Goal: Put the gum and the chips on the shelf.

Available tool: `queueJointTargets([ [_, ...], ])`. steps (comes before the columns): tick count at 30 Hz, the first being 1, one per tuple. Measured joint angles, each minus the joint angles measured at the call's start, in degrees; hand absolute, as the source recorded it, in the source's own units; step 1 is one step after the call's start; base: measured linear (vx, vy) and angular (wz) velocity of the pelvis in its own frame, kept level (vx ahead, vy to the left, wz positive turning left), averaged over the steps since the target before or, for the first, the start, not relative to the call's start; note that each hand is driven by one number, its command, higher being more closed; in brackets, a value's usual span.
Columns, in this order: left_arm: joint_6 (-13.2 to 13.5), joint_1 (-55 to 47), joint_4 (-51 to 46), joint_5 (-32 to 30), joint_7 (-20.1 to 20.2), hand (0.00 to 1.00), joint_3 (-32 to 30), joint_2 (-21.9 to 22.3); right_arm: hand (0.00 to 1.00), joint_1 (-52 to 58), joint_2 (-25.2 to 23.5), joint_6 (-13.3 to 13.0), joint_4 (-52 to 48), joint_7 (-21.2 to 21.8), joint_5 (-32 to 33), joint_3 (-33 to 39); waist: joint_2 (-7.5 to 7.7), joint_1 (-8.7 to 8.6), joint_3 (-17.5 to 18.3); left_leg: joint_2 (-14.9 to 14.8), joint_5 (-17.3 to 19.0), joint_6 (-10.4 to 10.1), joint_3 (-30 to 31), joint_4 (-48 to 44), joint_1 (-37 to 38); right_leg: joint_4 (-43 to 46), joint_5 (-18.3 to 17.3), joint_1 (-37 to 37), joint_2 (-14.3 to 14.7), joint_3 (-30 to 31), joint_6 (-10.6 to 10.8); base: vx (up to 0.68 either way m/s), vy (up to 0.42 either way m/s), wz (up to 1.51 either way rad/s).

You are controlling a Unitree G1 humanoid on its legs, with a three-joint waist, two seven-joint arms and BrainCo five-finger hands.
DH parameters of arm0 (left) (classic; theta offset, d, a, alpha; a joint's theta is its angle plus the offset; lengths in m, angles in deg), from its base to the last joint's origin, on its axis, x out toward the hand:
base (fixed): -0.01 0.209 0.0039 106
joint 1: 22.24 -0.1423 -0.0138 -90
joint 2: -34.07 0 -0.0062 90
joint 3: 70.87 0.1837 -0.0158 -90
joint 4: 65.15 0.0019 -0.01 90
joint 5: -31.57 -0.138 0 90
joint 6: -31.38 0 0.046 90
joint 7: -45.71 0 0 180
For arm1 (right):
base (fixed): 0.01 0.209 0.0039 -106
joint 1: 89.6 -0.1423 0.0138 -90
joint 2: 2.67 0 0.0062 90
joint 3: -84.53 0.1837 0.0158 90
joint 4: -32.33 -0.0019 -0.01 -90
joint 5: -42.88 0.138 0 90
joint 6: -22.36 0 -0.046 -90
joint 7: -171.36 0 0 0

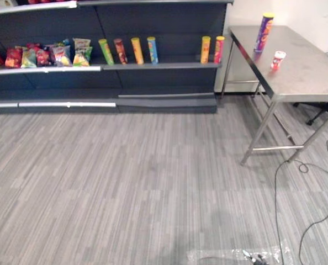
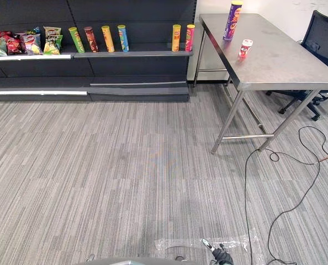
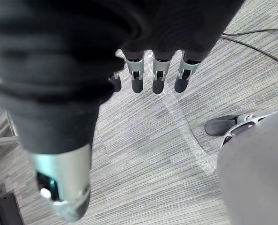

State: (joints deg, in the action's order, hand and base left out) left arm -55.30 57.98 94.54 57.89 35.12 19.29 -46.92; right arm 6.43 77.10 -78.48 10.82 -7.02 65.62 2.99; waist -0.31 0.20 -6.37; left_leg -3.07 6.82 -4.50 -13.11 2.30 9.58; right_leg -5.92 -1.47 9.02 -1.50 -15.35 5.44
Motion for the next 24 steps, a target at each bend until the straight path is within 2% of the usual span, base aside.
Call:
queueJointTargets([
  [4, 0.67, 0.04, 0.12, 0.03, 0.01, 0.00, -0.01, -0.03, 0.00, -0.03, -0.02, 0.05, -0.01, -0.05, 0.70, -0.37, 0.13, 0.00, -0.46, 0.03, 0.00, 0.00, 0.02, -0.27, 0.53, 0.35, -0.18, 0.38, -0.11, -0.20, -0.28, -0.03, -0.005, 0.00],
  [5, 1.13, 0.25, 0.16, 0.26, 0.04, 0.00, -0.04, -0.04, 0.00, -0.18, -0.02, 0.03, -0.03, -0.02, 1.35, -0.45, -0.21, -0.03, -0.97, 0.06, -0.01, 0.01, 0.14, -0.76, 0.36, 1.84, -0.91, 0.04, -0.36, -0.25, -1.30, -0.06, -0.011, 0.05],
  [6, 1.25, 0.70, 0.34, 0.47, 0.13, 0.00, -0.16, -0.10, 0.00, -0.34, -0.06, 0.01, -0.06, -0.01, 2.43, -0.44, 0.36, -0.04, -1.90, 0.03, -0.01, 0.01, 0.51, -1.71, -0.61, 4.37, -2.16, -1.36, -0.73, -0.52, -2.64, -0.06, -0.014, 0.08],
  [8, 1.67, 1.30, 0.27, 0.47, 0.33, 0.00, -0.89, -0.25, 0.00, -0.89, -0.11, -0.05, -0.05, 0.00, 2.55, -0.39, 0.31, -0.18, -3.09, -0.10, 0.02, -0.01, 1.23, -4.00, -2.32, 9.10, -4.50, -3.94, -1.56, -1.20, -3.01, -0.07, -0.027, 0.22],
  [10, 1.99, 1.79, 0.16, 0.47, 0.76, 0.00, -2.69, -0.36, 0.00, -1.16, -0.52, -0.14, -0.05, 0.15, 2.54, -0.27, 1.25, -0.29, -4.63, -0.30, 0.11, -0.04, 1.18, -6.76, -4.25, 14.09, -6.95, -6.51, -2.56, -1.71, -3.58, -0.10, -0.052, 0.26],
  [12, 2.65, 1.60, -0.71, 1.26, 0.83, 0.00, -6.11, -0.28, 0.00, -1.27, -1.45, -0.43, -0.45, 0.19, 2.50, 0.15, 2.93, 0.02, -5.81, -1.34, 1.60, -0.06, -0.16, -18.50, -10.04, 19.21, -10.45, -9.09, -4.05, -1.69, -4.44, -0.14, -0.112, 0.11],
  [13, 2.64, 1.34, -1.22, 1.81, 0.85, 0.00, -7.09, -0.02, 0.00, -1.21, -1.57, -0.49, -0.76, 0.19, 2.50, 0.14, 3.14, -0.01, -6.03, -2.06, 1.75, 0.18, -0.84, -23.97, -12.48, 20.21, -11.10, -9.31, -4.34, -1.63, -4.53, -0.11, -0.149, 0.00],
  [15, 2.84, -0.15, -4.08, 2.25, 0.80, 0.00, -10.80, 2.16, 0.00, -0.23, -0.81, -0.87, -3.42, 0.17, 2.48, -0.29, 1.77, 0.00, -6.56, -7.42, 2.05, 1.56, -2.34, -42.30, -21.43, 22.56, -12.95, -9.30, -3.38, -1.33, -5.32, -0.06, -0.093, -0.12],
  [16, 2.87, -0.50, -4.27, 2.30, 0.76, 0.00, -11.21, 2.38, 0.00, 0.14, -0.65, -0.99, -4.21, 0.13, 2.48, -0.28, 1.29, -0.09, -6.60, -8.57, 2.30, 1.34, -2.40, -44.12, -22.79, 23.48, -13.51, -9.22, -3.40, -1.08, -5.28, 0.00, -0.009, -0.14],
  [18, 3.09, -0.71, -4.77, 2.48, 0.80, 0.00, -11.46, 2.76, 0.00, 0.39, -0.50, -1.12, -4.82, 0.10, 2.42, -0.31, 1.11, -0.01, -6.74, -9.81, 2.36, 1.13, -3.20, -43.06, -23.60, 25.09, -14.51, -9.26, -4.07, 0.14, -4.84, 0.06, 0.046, -0.21],
  [21, 3.76, -0.83, -4.85, 2.47, 0.91, 0.00, -12.74, 3.78, 0.00, 0.41, -0.21, -1.12, -5.07, 0.09, 2.46, -0.72, 1.05, 0.02, -6.97, -10.67, 1.59, 0.46, -4.13, -34.17, -23.83, 27.33, -16.47, -8.52, -6.57, 2.42, -3.34, 0.17, 0.157, -0.21],
  [23, 4.02, -1.29, -6.15, 2.47, 0.92, 0.00, -13.83, 4.61, 0.00, 0.41, 0.43, -1.08, -5.27, 0.11, 2.48, -2.06, 0.73, 0.13, -7.11, -11.13, -0.85, -0.15, -3.34, -27.18, -24.48, 27.32, -17.19, -7.53, -7.34, 3.38, -2.45, 0.20, 0.221, -0.17],
  [24, 4.17, -1.89, -7.03, 2.48, 0.96, 0.00, -13.99, 5.04, 0.00, 0.53, 0.60, -1.03, -5.36, 0.14, 2.48, -2.24, 0.50, 0.25, -7.11, -11.63, -3.15, -1.06, -2.94, -21.41, -24.31, 27.36, -17.94, -6.76, -7.64, 4.30, -1.27, 0.21, 0.244, -0.25],
])
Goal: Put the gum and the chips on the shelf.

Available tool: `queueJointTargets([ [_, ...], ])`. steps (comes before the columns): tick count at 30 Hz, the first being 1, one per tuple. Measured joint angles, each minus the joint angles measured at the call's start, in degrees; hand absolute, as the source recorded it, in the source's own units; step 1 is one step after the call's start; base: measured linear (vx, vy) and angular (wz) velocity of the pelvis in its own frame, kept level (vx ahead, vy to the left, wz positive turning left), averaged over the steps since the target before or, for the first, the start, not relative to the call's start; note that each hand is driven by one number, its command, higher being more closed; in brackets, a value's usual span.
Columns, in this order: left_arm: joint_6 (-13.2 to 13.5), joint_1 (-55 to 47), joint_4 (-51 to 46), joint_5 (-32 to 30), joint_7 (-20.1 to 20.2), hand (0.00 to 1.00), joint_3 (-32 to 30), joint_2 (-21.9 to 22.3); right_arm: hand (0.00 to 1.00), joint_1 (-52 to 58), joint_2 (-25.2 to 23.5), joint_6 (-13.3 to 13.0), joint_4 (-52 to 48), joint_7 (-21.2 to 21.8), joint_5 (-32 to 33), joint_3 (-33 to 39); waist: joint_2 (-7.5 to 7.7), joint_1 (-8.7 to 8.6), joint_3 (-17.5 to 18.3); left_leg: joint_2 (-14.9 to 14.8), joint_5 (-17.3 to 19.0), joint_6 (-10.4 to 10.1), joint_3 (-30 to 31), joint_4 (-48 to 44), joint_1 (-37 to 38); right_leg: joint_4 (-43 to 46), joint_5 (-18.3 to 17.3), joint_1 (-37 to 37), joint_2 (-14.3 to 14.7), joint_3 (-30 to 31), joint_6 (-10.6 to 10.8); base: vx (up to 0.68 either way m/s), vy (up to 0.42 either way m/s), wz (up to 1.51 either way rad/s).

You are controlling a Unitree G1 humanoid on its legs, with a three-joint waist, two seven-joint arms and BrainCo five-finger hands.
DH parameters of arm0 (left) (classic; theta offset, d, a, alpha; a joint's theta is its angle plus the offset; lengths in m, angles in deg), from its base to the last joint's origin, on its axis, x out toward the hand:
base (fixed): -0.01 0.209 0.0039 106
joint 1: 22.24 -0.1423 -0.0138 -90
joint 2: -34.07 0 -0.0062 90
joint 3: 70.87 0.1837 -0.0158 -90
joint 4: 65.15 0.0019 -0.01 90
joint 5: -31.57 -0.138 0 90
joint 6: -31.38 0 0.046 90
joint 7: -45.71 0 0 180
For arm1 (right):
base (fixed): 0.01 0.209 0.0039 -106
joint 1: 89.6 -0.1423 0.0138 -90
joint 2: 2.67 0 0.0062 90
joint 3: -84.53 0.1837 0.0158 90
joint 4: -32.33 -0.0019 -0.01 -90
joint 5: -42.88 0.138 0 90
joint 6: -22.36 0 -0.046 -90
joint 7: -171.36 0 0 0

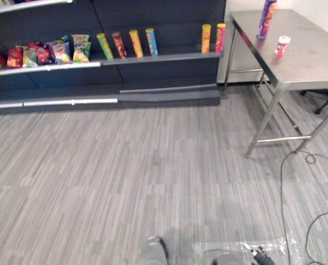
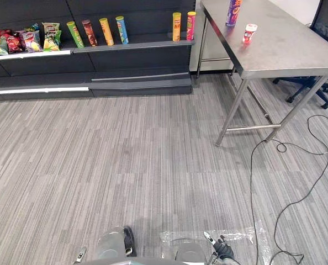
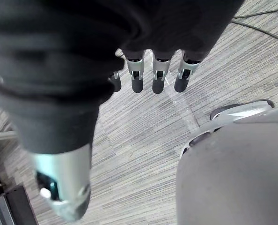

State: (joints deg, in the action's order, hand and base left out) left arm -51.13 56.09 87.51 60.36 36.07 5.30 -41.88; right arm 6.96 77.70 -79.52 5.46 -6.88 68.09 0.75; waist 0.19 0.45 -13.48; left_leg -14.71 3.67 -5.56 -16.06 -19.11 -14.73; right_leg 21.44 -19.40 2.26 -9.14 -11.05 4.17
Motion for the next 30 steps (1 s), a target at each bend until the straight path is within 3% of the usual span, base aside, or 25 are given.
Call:
queueJointTargets([
  [2, -0.09, -0.84, 0.10, -0.01, 0.22, 0.00, 0.01, 0.11, 0.00, 0.28, 0.32, 0.09, -0.01, 0.11, 0.00, 0.22, -0.58, 0.64, 0.15, -0.51, -1.02, -0.36, 2.26, 4.74, 0.31, 0.61, -1.35, 0.63, -0.23, 2.40, 1.89, 0.35, 0.453, -0.62],
  [3, -0.31, -0.98, 0.49, 0.02, 0.62, 0.00, -0.02, 0.05, 0.00, 0.32, -0.06, 0.43, 0.41, 0.10, -0.02, 0.76, -0.26, 1.33, 0.15, -0.08, -4.83, -0.51, 2.65, 2.83, 1.24, 0.58, -2.30, 1.92, -1.36, 4.69, 3.21, 0.43, 0.572, -0.79],
  [4, -0.31, -1.43, 0.67, 0.00, 0.90, 0.00, -0.06, -0.54, 0.00, 0.31, -0.52, 0.65, 0.82, 0.11, -0.05, 1.28, -0.23, 1.61, 0.29, 0.90, -3.84, -0.33, 2.36, 1.48, 1.44, -0.03, -2.41, 2.57, -2.39, 5.62, 3.37, 0.49, 0.514, -0.47],
  [5, -0.32, -1.70, 1.07, -0.40, 1.15, 0.00, 0.36, -1.78, 0.00, 0.65, -1.89, 1.31, 1.06, 0.20, -0.19, 2.61, 1.83, 0.89, 1.62, 3.00, -0.03, 0.35, 1.44, -1.25, 1.16, -3.44, -1.81, 4.59, -3.87, 6.57, 3.19, 0.43, 0.349, -0.11],
  [8, -0.78, -0.28, 1.89, -1.56, 1.72, 0.00, 2.61, -3.47, 0.00, 0.74, -3.02, 1.58, 1.85, -0.06, -0.36, 4.65, 3.01, 0.53, 2.74, 5.68, 6.34, 1.29, 0.67, -7.33, -0.40, -6.57, 3.53, 6.58, -6.38, 8.73, 3.22, 0.38, 0.352, 0.07],
  [11, -1.70, 0.35, 3.43, -2.73, 2.82, 0.00, 4.58, -4.20, 0.00, 0.65, -3.05, 1.59, 3.15, -0.38, -0.62, 6.40, 2.32, 0.86, 5.31, 8.27, 8.13, 3.69, -0.52, -7.69, 0.48, -6.53, 9.61, 6.66, -8.74, 8.65, 3.53, 0.35, 0.296, 0.05],
  [13, -2.04, 0.39, 3.41, -2.72, 3.64, 0.00, 6.43, -4.60, 0.00, 0.40, -3.06, 1.25, 3.02, -0.33, -1.00, 6.92, 1.86, 0.99, 5.92, 10.29, 8.27, 3.99, -0.69, -4.89, 3.04, -0.80, 13.42, 4.30, -10.05, 8.82, 3.64, 0.32, 0.228, 0.06],
  [14, -2.39, 0.42, 3.33, -2.77, 3.84, 0.00, 7.27, -4.83, 0.00, 0.27, -2.98, 0.67, 2.96, -0.24, -1.21, 6.89, 1.80, 1.04, 6.08, 11.71, 8.75, 4.79, -0.70, -2.06, 5.61, 7.17, 16.31, 0.88, -11.31, 9.02, 2.62, 0.30, 0.196, 0.10],
  [15, -2.69, 0.43, 3.34, -3.01, 4.36, 0.00, 8.05, -5.42, 0.00, 0.19, -2.95, 0.22, 2.72, -0.25, -1.18, 6.86, 2.33, 0.97, 6.00, 13.25, 9.06, 5.44, -0.70, 0.63, 8.32, 16.14, 21.21, -3.35, -13.44, 8.91, -0.12, 0.29, 0.174, 0.15],
  [16, -2.68, 0.34, 3.33, -3.05, 4.55, 0.00, 8.38, -5.56, 0.00, 0.28, -2.92, -0.07, 2.43, -0.26, -1.06, 6.87, 2.38, 0.83, 6.01, 14.07, 9.40, 6.05, -0.61, 1.84, 9.99, 20.13, 25.34, -5.29, -14.69, 8.38, -1.43, 0.28, 0.143, 0.19],
  [17, -2.69, 0.21, 3.19, -3.15, 4.62, 0.00, 9.21, -5.57, 0.00, 0.25, -2.57, -0.73, 2.15, -0.27, -0.35, 6.81, 1.43, 0.39, 5.75, 14.71, 10.09, 6.96, -0.34, 3.82, 12.97, 28.03, 27.36, -8.67, -16.03, 7.97, -1.80, 0.20, 0.087, 0.10],
  [18, -2.69, 0.12, 3.02, -3.17, 4.60, 0.00, 9.22, -5.54, 0.00, 0.12, -2.54, -1.00, 1.70, -0.26, -0.27, 6.65, 1.41, 0.27, 5.67, 14.81, 10.38, 7.19, -0.35, 4.34, 14.22, 32.25, 24.59, -10.77, -16.05, 7.58, -2.14, 0.26, 0.098, 0.05],
  [19, -2.70, -0.31, 3.03, -3.22, 4.37, 0.00, 9.27, -5.59, 0.00, 0.07, -2.54, -1.43, 0.64, -0.23, -0.05, 5.82, 1.50, -0.24, 5.63, 14.80, 10.48, 7.21, -0.39, 5.72, 16.68, 37.70, 18.01, -14.20, -15.76, 5.23, -2.56, 0.21, 0.064, -0.02],
  [20, -2.68, -0.84, 3.02, -3.09, 4.12, 0.00, 9.27, -5.63, 0.00, -0.13, -2.38, -2.03, 0.59, -0.11, 0.06, 4.79, 1.52, -0.52, 5.56, 14.68, 10.46, 7.16, -0.50, 7.24, 18.66, 38.71, 14.09, -16.10, -14.93, 2.68, -2.34, 0.28, 0.052, -0.06],
  [21, -2.71, -0.85, 3.03, -2.97, 3.66, 0.00, 9.41, -5.59, 0.00, -0.29, -2.22, -2.74, 0.66, 0.03, 0.07, 3.99, 1.29, -0.63, 5.48, 13.97, 10.40, 7.05, -0.83, 8.49, 20.41, 36.58, 10.76, -17.69, -13.06, -0.01, -2.02, 0.30, 0.004, -0.08],
  [22, -2.68, -0.74, 2.97, -2.86, 3.41, 0.00, 9.28, -5.34, 0.00, -0.61, -2.28, -3.71, 0.56, 0.11, 0.07, 3.58, 0.87, -0.86, 5.33, 12.51, 10.36, 6.96, -1.12, 9.78, 22.34, 28.99, 8.16, -19.34, -9.27, -3.40, -1.67, 0.36, -0.050, -0.07],
  [24, -2.68, -0.30, 2.98, -2.88, 3.35, 0.00, 8.31, -4.83, 0.00, -0.89, -2.39, -4.73, 0.48, 0.13, 0.09, 3.53, 0.36, -1.14, 4.63, 10.58, 10.48, 6.79, -1.28, 10.95, 24.23, 16.41, 8.49, -20.66, -5.39, -5.36, -0.97, 0.33, -0.127, 0.02],
  [26, -2.62, 0.24, 2.91, -3.06, 3.29, 0.00, 6.34, -3.84, 0.00, -0.88, -2.47, -6.07, 0.13, 0.11, 0.10, 3.52, -0.34, -1.33, 4.01, 8.40, 11.87, 4.59, -1.76, 12.01, 26.27, 3.38, 11.94, -21.17, -2.57, -5.86, 0.10, 0.31, -0.185, 0.02],
  [27, -2.60, 0.33, 2.68, -3.07, 3.32, 0.00, 4.77, -3.56, 0.00, -0.95, -2.96, -6.41, 0.09, 0.06, 0.10, 3.42, 0.08, -1.19, 3.54, 7.74, 13.34, 2.56, -2.13, 12.26, 27.82, -3.84, 15.63, -21.18, -2.14, -5.24, 0.45, 0.32, -0.222, -0.06],
  [29, -2.66, 0.32, 2.66, -3.06, 3.30, 0.00, 2.53, -3.14, 0.00, -0.76, -2.95, -6.37, -0.73, -0.06, 0.11, 3.28, 0.63, -1.09, 3.30, 7.39, 16.60, 0.63, -2.08, 11.28, 30.09, -7.52, 17.72, -21.25, -3.13, -3.24, 0.78, 0.36, -0.288, 0.00],
  [30, -2.65, 0.49, 2.62, -3.06, 3.27, 0.00, 1.52, -2.35, 0.00, -0.23, -2.56, -6.17, -1.60, -0.08, 0.09, 3.19, 0.19, -1.22, 3.40, 6.40, 18.43, -0.45, -1.74, 10.81, 31.39, -3.96, 21.23, -22.19, -3.65, -3.88, -0.44, 0.42, -0.324, 0.18],
])
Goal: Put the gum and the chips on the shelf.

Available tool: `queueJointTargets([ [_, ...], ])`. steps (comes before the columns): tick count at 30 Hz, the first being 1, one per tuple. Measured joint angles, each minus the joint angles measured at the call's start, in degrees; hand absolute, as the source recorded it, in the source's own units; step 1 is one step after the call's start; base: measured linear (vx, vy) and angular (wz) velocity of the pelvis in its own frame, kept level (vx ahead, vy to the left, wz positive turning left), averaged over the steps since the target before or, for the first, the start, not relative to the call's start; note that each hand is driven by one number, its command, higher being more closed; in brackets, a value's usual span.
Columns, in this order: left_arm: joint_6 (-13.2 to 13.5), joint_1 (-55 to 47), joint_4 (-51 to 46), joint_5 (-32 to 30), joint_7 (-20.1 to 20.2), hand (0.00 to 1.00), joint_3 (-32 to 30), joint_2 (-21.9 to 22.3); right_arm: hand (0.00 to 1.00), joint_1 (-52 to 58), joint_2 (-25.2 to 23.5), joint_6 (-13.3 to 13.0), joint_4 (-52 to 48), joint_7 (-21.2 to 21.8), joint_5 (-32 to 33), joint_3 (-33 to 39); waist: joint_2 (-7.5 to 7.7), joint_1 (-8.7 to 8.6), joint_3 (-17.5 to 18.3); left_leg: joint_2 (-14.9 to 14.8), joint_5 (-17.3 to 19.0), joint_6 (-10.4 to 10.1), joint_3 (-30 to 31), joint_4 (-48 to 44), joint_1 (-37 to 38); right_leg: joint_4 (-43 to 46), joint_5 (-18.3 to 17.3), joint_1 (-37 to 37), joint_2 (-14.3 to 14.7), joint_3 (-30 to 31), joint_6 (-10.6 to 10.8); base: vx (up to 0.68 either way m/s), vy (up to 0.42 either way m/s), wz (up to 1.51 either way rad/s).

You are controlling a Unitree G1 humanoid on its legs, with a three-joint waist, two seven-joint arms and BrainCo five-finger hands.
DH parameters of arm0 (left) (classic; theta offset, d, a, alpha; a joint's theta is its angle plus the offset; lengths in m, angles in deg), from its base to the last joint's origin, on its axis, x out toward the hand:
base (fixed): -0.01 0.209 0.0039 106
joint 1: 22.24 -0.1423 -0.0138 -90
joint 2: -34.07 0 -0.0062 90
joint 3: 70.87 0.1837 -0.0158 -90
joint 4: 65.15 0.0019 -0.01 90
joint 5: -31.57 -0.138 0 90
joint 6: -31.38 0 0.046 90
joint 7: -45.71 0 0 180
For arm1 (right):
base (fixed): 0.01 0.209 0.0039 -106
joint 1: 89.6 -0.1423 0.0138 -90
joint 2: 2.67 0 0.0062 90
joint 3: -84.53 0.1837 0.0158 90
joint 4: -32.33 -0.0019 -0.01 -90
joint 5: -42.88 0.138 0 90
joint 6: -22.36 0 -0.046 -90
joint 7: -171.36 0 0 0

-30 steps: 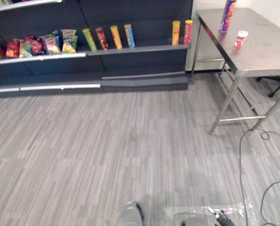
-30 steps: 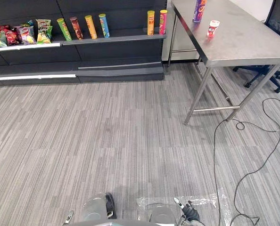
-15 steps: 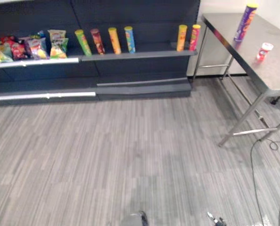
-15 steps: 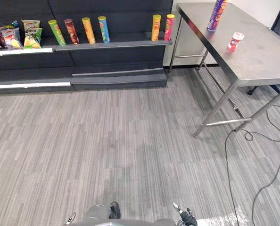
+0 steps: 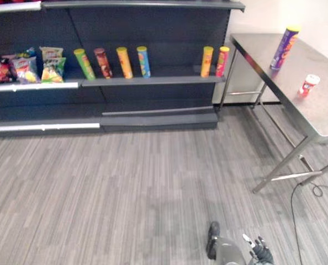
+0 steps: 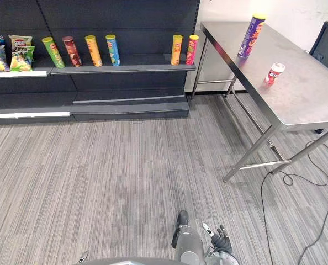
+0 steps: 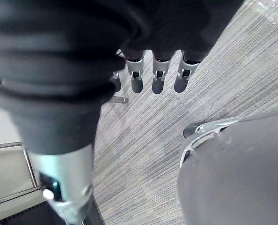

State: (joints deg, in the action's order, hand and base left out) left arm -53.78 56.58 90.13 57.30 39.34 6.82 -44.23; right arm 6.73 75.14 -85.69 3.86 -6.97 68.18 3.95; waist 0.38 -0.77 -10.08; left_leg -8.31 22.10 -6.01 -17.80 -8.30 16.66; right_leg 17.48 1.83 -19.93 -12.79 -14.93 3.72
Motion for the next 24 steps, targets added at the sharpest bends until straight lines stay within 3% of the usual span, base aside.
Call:
queueJointTargets([
  [1, -0.04, 0.29, 0.03, -0.02, -0.01, 0.00, -0.56, 0.71, 0.00, 0.33, 0.52, 0.23, -0.22, -0.08, 0.00, -0.02, -0.44, -0.50, -0.02, -1.10, 0.46, -0.23, 0.35, 0.19, 0.45, 2.59, 0.35, -0.67, 0.25, -0.83, -0.30, 0.48, -0.331, 0.33],
  [2, 0.02, 0.81, 0.08, -0.22, -0.06, 0.00, -1.82, 2.01, 0.00, 0.29, 1.84, 0.35, -0.48, -0.36, -0.03, 0.00, -2.72, -0.61, 0.52, -3.18, -0.37, 0.14, 1.19, 0.08, 0.89, 5.93, -2.69, -1.29, 1.84, -2.63, -2.16, 0.53, -0.339, 0.15],
  [3, 0.14, 1.21, -0.78, -0.91, 0.01, 0.00, -3.12, 3.09, 0.00, -0.39, 2.15, 0.67, -0.36, -0.98, -0.08, -0.02, -3.63, -0.19, 0.93, -4.80, -3.86, -0.78, 1.29, -1.40, 0.21, 8.05, -4.59, -1.91, 2.89, -3.08, -3.49, 0.62, -0.439, 0.06],
  [7, 0.20, 2.09, -2.05, -1.66, -0.16, 0.00, -6.37, 4.08, 0.00, -0.49, 1.76, 1.51, -0.37, -1.44, -0.17, -0.34, -3.24, -0.46, 0.83, -8.83, -14.11, 0.11, 4.76, -13.63, -3.06, 9.74, -10.61, 2.40, 5.34, -4.82, -6.07, 0.51, -0.373, -0.01],
  [9, 1.02, 2.59, -2.58, -1.60, -0.09, 0.00, -7.87, 4.15, 0.00, -0.51, 1.35, 1.54, -0.36, -1.39, -0.25, -1.29, -2.58, -0.47, 0.57, -12.21, -22.36, 0.72, 7.90, -31.94, -11.22, 7.77, -12.82, 6.43, 7.38, -4.63, -6.90, 0.40, -0.245, -0.17],
  [11, 1.72, 2.69, -2.77, -0.99, -0.24, 0.00, -7.96, 4.09, 0.00, -0.68, 0.70, 1.58, -0.39, -1.41, -0.24, -1.29, -2.62, -0.57, 0.54, -13.59, -21.01, 0.23, 7.81, -45.43, -18.04, 5.84, -14.02, 9.65, 8.75, -3.89, -7.12, 0.27, -0.113, -0.22],
  [13, 2.16, 2.68, -2.94, 0.70, -0.97, 0.00, -7.85, 4.10, 0.00, -0.69, 0.52, 2.05, -0.32, -1.49, -0.24, -1.28, -2.53, -0.56, 0.48, -12.82, -17.80, 0.32, 7.54, -51.48, -23.06, 3.71, -15.10, 13.59, 9.39, -3.68, -6.87, 0.26, -0.054, -0.09],
  [15, 2.24, 2.56, -3.07, 0.98, -1.80, 0.00, -7.65, 4.19, 0.00, -0.63, 0.34, 2.86, 0.14, -1.72, -0.25, -1.03, -2.24, -0.30, 0.33, -11.55, -14.29, 0.30, 6.71, -50.20, -26.53, 2.63, -15.74, 17.22, 9.45, -3.41, -5.58, 0.24, 0.000, -0.05],
  [17, 2.60, 1.95, -3.17, 1.14, -2.17, 0.00, -7.64, 4.21, 0.00, -0.49, -0.38, 3.03, 0.09, -1.83, -0.27, -0.98, -1.79, 0.64, 0.25, -10.47, -11.74, 0.55, 3.25, -40.51, -27.87, 2.59, -17.45, 19.80, 8.62, -2.07, -4.94, 0.23, 0.077, -0.28],
  [18, 2.88, 1.60, -3.31, 1.80, -2.17, 0.00, -7.62, 4.26, 0.00, -0.50, -0.64, 3.01, 0.04, -1.77, -0.30, -1.04, -1.46, 1.03, 0.14, -9.09, -11.17, 0.62, 1.93, -31.12, -28.67, 2.68, -18.43, 21.21, 7.56, -0.92, -3.86, 0.31, 0.185, -0.33],
  [21, 3.52, -0.42, -3.75, 2.86, -2.44, 0.00, -6.96, 4.73, 0.00, -0.35, -0.79, 2.84, 0.01, -1.22, -0.20, -1.38, -0.90, 1.41, 0.04, -6.21, -13.42, 0.17, 3.06, -13.16, -29.04, 2.77, -20.38, 23.31, 4.90, 1.69, -1.41, 0.29, 0.230, -0.34],
  [23, 3.86, -1.89, -4.18, 3.11, -2.85, 0.00, -7.12, 5.34, 0.00, 0.00, -0.37, 2.72, -0.01, -0.63, -0.06, -2.03, -1.20, 2.50, 0.04, -6.48, -15.28, -0.47, 4.49, -5.78, -29.58, 2.73, -21.93, 24.04, 4.34, 5.12, 0.71, 0.39, 0.420, -0.75],
  [24, 3.83, -2.61, -3.92, 3.12, -3.04, 0.00, -7.22, 5.27, 0.00, 0.33, -0.62, 2.90, 0.15, -0.47, -0.04, -2.04, -0.61, 3.12, 0.11, -6.78, -18.45, -0.53, 4.12, -7.48, -29.43, 2.51, -22.38, 24.79, 3.67, 7.02, 1.43, 0.40, 0.441, -0.84],
])
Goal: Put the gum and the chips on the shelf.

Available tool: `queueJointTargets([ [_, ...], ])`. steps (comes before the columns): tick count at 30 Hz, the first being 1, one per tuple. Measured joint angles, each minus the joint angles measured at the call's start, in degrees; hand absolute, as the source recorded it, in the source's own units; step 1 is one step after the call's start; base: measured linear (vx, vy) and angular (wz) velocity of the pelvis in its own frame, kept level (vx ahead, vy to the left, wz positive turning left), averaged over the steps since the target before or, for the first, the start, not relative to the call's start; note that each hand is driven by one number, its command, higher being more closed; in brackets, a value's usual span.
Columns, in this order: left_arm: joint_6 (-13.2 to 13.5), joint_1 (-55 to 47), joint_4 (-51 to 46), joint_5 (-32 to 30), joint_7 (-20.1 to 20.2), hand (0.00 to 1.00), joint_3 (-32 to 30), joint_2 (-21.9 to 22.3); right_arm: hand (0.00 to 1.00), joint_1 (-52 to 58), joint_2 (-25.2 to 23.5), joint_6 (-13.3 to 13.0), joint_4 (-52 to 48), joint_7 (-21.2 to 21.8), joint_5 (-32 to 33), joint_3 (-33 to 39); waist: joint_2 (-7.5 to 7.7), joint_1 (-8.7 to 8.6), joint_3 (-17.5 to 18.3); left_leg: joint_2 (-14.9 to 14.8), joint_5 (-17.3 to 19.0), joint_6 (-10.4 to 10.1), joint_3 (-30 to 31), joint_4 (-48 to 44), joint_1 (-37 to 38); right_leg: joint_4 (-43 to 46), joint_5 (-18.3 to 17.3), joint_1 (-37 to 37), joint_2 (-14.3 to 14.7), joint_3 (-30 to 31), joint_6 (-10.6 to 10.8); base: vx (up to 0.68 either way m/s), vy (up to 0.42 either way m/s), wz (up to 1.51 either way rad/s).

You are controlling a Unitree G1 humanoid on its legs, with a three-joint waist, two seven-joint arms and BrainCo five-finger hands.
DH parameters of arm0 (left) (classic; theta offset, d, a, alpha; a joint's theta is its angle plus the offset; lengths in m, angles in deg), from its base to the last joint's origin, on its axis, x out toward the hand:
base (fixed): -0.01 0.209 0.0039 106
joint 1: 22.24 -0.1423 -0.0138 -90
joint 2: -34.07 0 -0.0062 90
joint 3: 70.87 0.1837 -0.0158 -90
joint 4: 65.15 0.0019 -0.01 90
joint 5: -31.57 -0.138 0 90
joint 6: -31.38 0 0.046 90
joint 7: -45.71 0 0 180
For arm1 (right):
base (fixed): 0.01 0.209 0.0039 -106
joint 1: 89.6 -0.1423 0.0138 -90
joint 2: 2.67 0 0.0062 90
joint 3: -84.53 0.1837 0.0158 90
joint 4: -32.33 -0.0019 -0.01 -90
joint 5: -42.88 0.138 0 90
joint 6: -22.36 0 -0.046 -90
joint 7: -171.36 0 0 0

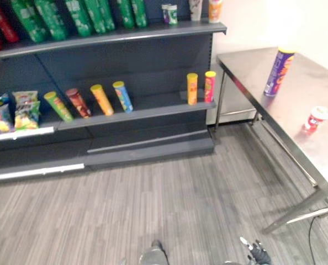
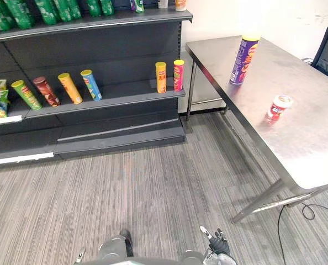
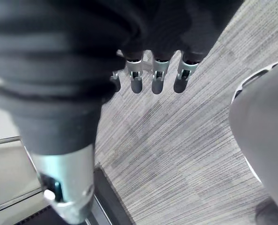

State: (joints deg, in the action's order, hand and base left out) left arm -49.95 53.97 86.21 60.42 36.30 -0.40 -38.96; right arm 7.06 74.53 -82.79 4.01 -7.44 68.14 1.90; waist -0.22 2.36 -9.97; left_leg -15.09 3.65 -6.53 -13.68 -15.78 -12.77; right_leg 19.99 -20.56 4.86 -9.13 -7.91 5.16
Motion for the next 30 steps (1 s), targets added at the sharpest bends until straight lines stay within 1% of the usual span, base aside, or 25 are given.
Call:
queueJointTargets([
  [1, 0.00, -0.42, 0.15, -0.11, -0.11, 0.00, -0.06, -0.38, 0.00, 0.27, -0.45, 0.12, -0.01, 0.20, -0.01, 0.04, 0.26, 0.37, 0.33, 0.77, -1.03, 0.64, -0.41, -1.26, -0.02, -0.84, -0.23, 0.88, -0.57, 1.16, 0.39, 0.36, 0.359, -0.66],
  [2, 0.05, -1.59, 0.14, -0.46, -0.17, 0.00, -0.08, -1.53, 0.00, 0.71, -1.56, 0.67, 0.07, 0.33, -0.05, 0.34, 1.84, 0.37, 1.56, 2.39, 0.35, 2.39, -1.39, -3.92, -0.05, -3.37, -0.05, 2.35, -2.25, 2.53, 0.64, 0.57, 0.451, -0.42],
  [3, 0.07, -1.69, 0.23, -0.46, -0.19, 0.00, -0.05, -2.84, 0.00, 1.13, -3.35, 0.80, 0.20, 0.46, -0.13, 0.85, 4.01, -0.02, 3.00, 4.45, 2.73, 3.23, -2.74, -5.49, -0.30, -5.25, 1.72, 3.07, -4.07, 4.31, 0.37, 0.57, 0.427, -0.26],
  [4, -0.03, -1.02, 0.40, -0.55, -0.19, 0.00, 0.06, -3.28, 0.00, 1.03, -3.75, 0.79, 0.23, 0.42, -0.18, 1.22, 4.37, -0.12, 3.08, 5.28, 3.36, 3.70, -3.10, -6.14, -0.17, -5.46, 3.22, 3.29, -4.82, 4.98, 0.67, 0.54, 0.412, 0.03],
  [5, -0.34, 0.30, 1.72, -1.00, -0.22, 0.00, 0.20, -3.64, 0.00, 0.51, -3.73, 0.83, 1.05, 0.16, -0.22, 1.64, 4.35, -0.47, 3.22, 6.60, 4.38, 5.33, -3.24, -7.33, 0.15, -4.88, 5.88, 3.46, -5.97, 5.66, 0.75, 0.39, 0.349, 0.16],
  [6, -0.53, 0.96, 2.16, -1.83, -0.19, 0.00, 1.45, -4.09, 0.00, 0.02, -3.67, 0.81, 2.10, 0.01, -0.23, 2.94, 3.98, -0.59, 3.74, 7.63, 5.01, 6.38, -3.36, -8.23, 0.32, -3.78, 8.16, 3.34, -6.90, 5.83, 0.75, 0.37, 0.337, 0.17],
  [9, -0.55, 1.34, 2.61, -2.77, 0.31, 0.00, 4.61, -5.10, 0.00, -0.09, -3.63, 0.73, 2.45, -0.42, -0.51, 4.03, 3.39, -0.53, 4.33, 9.60, 5.58, 7.32, -3.54, -7.97, 2.32, -1.54, 12.56, 3.22, -8.34, 7.04, 0.73, 0.30, 0.219, 0.09],
  [10, -0.78, 1.37, 2.63, -2.82, 0.78, 0.00, 6.55, -5.76, 0.00, -0.12, -3.49, 0.64, 2.44, -0.68, -0.58, 4.08, 3.26, -0.55, 4.72, 10.67, 5.65, 7.44, -3.43, -7.13, 3.69, 0.70, 15.01, 2.76, -9.09, 7.34, 1.05, 0.25, 0.135, 0.06],
  [12, -1.48, 1.37, 2.75, -3.20, 0.96, 0.00, 7.76, -5.80, 0.00, -0.11, -2.97, 0.50, 2.43, -0.92, -0.49, 3.98, 2.55, -0.46, 5.61, 11.72, 5.99, 7.92, -3.05, -5.32, 4.88, 6.30, 17.90, -0.40, -9.21, 8.44, 0.75, 0.24, 0.144, 0.00],
  [13, -1.70, 1.44, 3.33, -5.14, 1.12, 0.00, 8.61, -5.90, 0.00, -0.33, -1.79, -0.11, 2.30, -1.07, -0.26, 3.99, 2.06, -0.79, 5.62, 12.70, 6.78, 8.53, -2.91, -1.26, 7.87, 15.92, 22.68, -5.62, -10.34, 8.04, -0.72, 0.20, 0.107, 0.02],
  [14, -1.70, 1.52, 3.57, -5.65, 1.13, 0.00, 9.16, -5.93, 0.00, -0.27, -1.48, -0.31, 2.23, -1.05, 0.00, 3.99, 1.69, -0.89, 5.52, 13.05, 7.76, 8.58, -2.71, 0.55, 9.48, 19.16, 24.97, -7.24, -11.01, 7.40, -1.02, 0.24, 0.101, -0.01],
  [15, -1.85, 2.21, 3.82, -7.11, 1.05, 0.00, 9.94, -6.11, 0.00, -0.19, -1.18, -0.58, 2.22, -1.06, 0.15, 3.96, 1.32, -1.07, 4.74, 14.12, 8.98, 8.67, -2.62, 3.36, 13.08, 26.90, 27.30, -10.21, -12.86, 6.51, -1.70, 0.15, 0.033, -0.07],
  [16, -1.89, 2.00, 3.74, -7.45, 1.03, 0.00, 10.29, -6.23, 0.00, -0.10, -0.82, -0.67, 2.18, -1.01, 0.35, 3.80, 0.86, -1.11, 4.25, 14.04, 9.12, 8.96, -3.27, 3.77, 14.24, 30.71, 24.53, -11.84, -13.47, 5.70, -1.83, 0.18, 0.035, -0.15],
  [17, -2.35, 1.85, 3.68, -7.52, 0.73, 0.00, 10.67, -6.29, 0.00, -0.26, -0.43, -1.07, 1.87, -0.86, 1.31, 2.80, 0.77, -1.53, 4.05, 13.83, 9.24, 9.11, -3.91, 4.36, 16.65, 35.45, 17.99, -14.66, -14.57, 1.60, -2.86, 0.18, -0.007, -0.33],
  [18, -2.98, 1.49, 3.64, -7.29, 0.65, 0.00, 10.75, -6.30, 0.00, -0.79, 0.11, -1.71, 1.81, -0.83, 1.72, 1.11, 0.53, -1.57, 3.45, 12.70, 8.83, 8.53, -5.71, 5.10, 19.27, 35.81, 12.97, -16.76, -14.43, -4.05, -2.86, 0.19, -0.023, -0.43],
  [19, -3.15, 1.48, 3.62, -7.10, 0.66, 0.00, 10.77, -6.27, 0.00, -1.00, 0.49, -1.76, 1.77, -0.67, 1.68, 0.47, 0.42, -1.56, 3.22, 11.94, 8.60, 8.17, -6.75, 5.11, 20.20, 34.23, 11.56, -17.43, -13.79, -6.63, -2.89, 0.18, -0.065, -0.63],
  [20, -3.37, 1.19, 3.63, -7.00, 0.68, 0.00, 10.74, -6.35, 0.00, -1.70, 0.65, -1.90, 1.54, -0.24, 1.64, -1.13, 0.51, -1.58, 3.17, 10.48, 8.14, 7.40, -8.12, 5.15, 21.46, 27.41, 11.44, -18.18, -12.23, -11.43, -3.12, 0.16, -0.111, -0.66],
  [21, -3.47, 0.70, 3.49, -6.95, 0.80, 0.00, 10.75, -7.11, 0.00, -1.91, -0.07, -2.06, 1.35, 0.14, 1.64, -2.06, 1.98, -1.54, 3.10, 10.48, 7.70, 6.59, -9.31, 5.77, 23.00, 16.35, 15.72, -18.07, -10.50, -14.77, -2.93, 0.22, -0.183, -0.65],
  [22, -3.47, 0.74, 3.58, -6.91, 0.80, 0.00, 10.64, -7.80, 0.00, -1.80, -0.46, -2.16, 1.31, 0.48, 1.60, -2.61, 2.97, -1.55, 2.87, 11.04, 7.73, 6.04, -9.38, 6.35, 23.77, 12.86, 16.98, -18.02, -9.79, -16.03, -3.94, 0.22, -0.168, -0.77],
  [23, -3.74, 1.00, 4.09, -6.69, 0.62, 0.00, 10.61, -7.32, 0.00, -2.30, 0.27, -2.29, 1.65, 0.87, 1.58, -3.43, 2.18, -1.33, 2.85, 9.48, 7.46, 4.62, -9.62, 8.08, 24.76, 9.39, 16.22, -16.40, -6.95, -16.49, -4.73, 0.24, -0.205, -0.72],
  [24, -3.69, 1.03, 4.30, -6.63, 0.56, 0.00, 10.79, -6.86, 0.00, -3.19, 0.73, -2.54, 1.78, 1.05, 1.58, -3.70, 1.10, -1.79, 2.13, 8.07, 6.86, 3.58, -10.72, 9.11, 25.17, 6.44, 16.31, -15.47, -4.72, -16.85, -4.85, 0.16, -0.141, -0.68],
  [25, -3.65, 1.04, 4.31, -6.61, 0.55, 0.00, 10.85, -6.61, 0.00, -3.36, 1.00, -2.53, 1.80, 1.15, 1.56, -3.90, 0.96, -2.06, 1.68, 7.75, 6.79, 3.27, -11.09, 9.90, 25.39, 5.40, 16.31, -15.46, -3.79, -16.85, -4.85, 0.16, -0.154, -0.45],
  [26, -3.59, 1.42, 4.28, -6.51, 0.44, 0.00, 10.86, -6.22, 0.00, -3.71, 1.16, -2.52, 1.98, 1.43, 1.54, -3.96, 0.02, -2.24, 0.92, 7.35, 6.36, 2.44, -11.86, 11.07, 26.21, 3.72, 16.31, -15.07, -2.30, -16.75, -4.85, 0.08, -0.102, -0.35],
  [27, -3.56, 1.55, 4.29, -6.54, 0.39, 0.00, 10.91, -6.14, 0.00, -3.75, 1.41, -2.45, 2.13, 1.59, 1.53, -4.30, 0.35, -2.29, 0.27, 6.89, 6.07, 1.97, -12.29, 11.76, 26.30, 1.86, 16.28, -14.65, -1.07, -16.88, -4.88, 0.07, -0.103, -0.27],
  [30, -3.60, 1.77, 4.22, -6.64, 0.20, 0.00, 11.29, -5.95, 0.00, -3.32, 1.64, -2.19, 2.15, 1.85, 1.53, -5.89, 0.08, -2.30, 0.14, 5.61, 6.22, 1.44, -12.27, 11.59, 26.71, -3.32, 16.13, -11.82, 0.79, -18.14, -5.13, 0.00, -0.077, 0.00],
])
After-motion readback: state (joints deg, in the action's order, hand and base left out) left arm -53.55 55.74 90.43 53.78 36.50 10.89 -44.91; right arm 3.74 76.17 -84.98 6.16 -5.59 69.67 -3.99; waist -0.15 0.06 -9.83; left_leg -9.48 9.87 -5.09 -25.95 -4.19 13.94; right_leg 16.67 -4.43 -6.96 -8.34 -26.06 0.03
